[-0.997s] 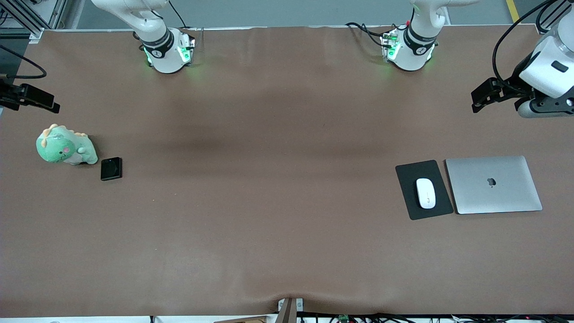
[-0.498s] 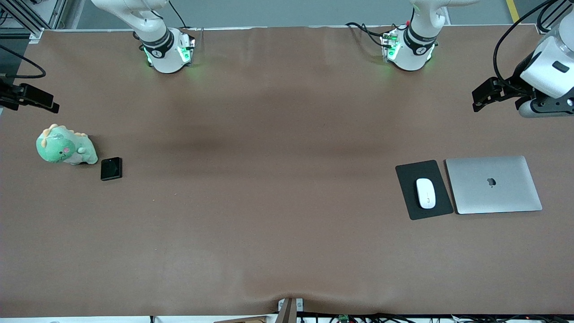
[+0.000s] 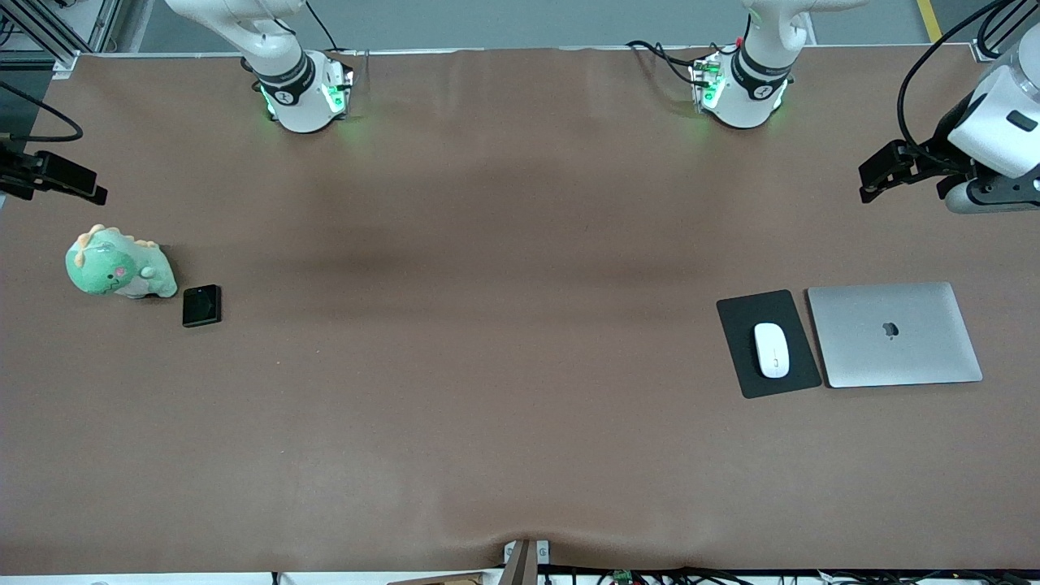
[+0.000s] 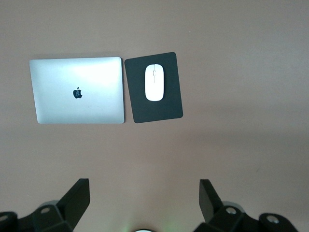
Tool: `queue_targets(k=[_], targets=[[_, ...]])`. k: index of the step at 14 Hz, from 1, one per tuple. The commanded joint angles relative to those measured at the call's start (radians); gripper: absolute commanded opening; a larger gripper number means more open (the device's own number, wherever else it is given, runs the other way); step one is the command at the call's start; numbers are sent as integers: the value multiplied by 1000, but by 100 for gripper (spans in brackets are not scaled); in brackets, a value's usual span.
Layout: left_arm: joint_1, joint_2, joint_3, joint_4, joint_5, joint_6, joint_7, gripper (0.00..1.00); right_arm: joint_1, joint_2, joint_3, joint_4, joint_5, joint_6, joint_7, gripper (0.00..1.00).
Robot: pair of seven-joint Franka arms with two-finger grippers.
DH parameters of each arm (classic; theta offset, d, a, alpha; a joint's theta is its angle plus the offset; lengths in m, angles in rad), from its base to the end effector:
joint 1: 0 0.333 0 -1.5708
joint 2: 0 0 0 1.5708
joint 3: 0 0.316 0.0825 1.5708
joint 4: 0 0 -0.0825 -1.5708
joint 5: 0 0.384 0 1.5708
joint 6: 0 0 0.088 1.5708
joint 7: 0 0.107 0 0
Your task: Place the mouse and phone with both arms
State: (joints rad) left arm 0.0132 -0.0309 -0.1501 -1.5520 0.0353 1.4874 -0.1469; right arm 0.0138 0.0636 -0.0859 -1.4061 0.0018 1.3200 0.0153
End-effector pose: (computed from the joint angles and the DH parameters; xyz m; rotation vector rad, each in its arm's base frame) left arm 0.5319 -0.0706 0.6429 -3.0970 -0.0193 0.0435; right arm 0.5458 -0.0374 0.6451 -3.1293 0.1367 0.2346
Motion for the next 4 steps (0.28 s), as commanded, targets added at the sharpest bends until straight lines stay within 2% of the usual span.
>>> queue_targets(k=[1,4], targets=[[5,-3,4,13,-23,-26,21,100,11,-2,-6,13,-17,-8,18,100],[5,-4,4,13,-23,-26,21,100,14,-2,-6,13,-14,-8,18,100]])
